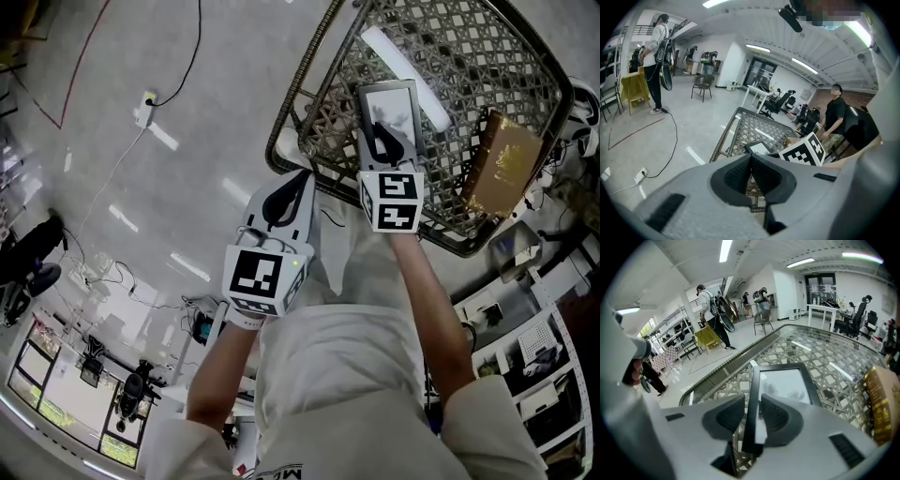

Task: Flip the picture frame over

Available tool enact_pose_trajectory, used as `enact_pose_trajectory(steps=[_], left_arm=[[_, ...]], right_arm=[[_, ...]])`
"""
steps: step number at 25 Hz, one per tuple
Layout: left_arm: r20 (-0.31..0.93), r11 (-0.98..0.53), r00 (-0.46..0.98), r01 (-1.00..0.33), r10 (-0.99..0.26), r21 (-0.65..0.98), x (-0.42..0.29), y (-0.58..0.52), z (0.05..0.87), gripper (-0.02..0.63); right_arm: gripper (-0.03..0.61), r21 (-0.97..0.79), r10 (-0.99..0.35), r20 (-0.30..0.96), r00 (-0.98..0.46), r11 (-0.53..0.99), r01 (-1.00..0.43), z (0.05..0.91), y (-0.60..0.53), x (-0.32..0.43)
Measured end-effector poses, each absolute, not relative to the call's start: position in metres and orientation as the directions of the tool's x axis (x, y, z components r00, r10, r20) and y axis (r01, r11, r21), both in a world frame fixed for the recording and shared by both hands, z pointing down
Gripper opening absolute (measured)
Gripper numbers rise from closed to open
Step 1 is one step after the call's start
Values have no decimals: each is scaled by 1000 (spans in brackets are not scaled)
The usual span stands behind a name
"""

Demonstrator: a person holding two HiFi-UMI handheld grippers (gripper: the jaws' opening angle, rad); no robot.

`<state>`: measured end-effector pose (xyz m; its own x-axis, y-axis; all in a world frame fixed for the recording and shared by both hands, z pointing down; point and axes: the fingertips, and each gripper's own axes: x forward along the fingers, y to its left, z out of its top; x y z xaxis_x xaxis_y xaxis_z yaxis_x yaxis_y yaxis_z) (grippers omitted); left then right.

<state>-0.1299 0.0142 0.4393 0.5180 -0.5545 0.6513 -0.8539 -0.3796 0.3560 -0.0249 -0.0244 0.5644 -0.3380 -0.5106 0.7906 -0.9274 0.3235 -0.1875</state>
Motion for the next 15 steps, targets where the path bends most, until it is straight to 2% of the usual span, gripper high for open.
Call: enact_pose_trajectory(steps=[2, 15], left_arm=[[653, -380, 517, -854, -554, 355, -129, 14, 440, 25], [650, -376, 519, -854, -555, 361, -125, 12, 440, 25]], right_arm=[[101, -163, -511, 797, -322, 330, -930, 565, -25, -25], [79, -140, -489, 820, -297, 333, -933, 564, -27, -29]])
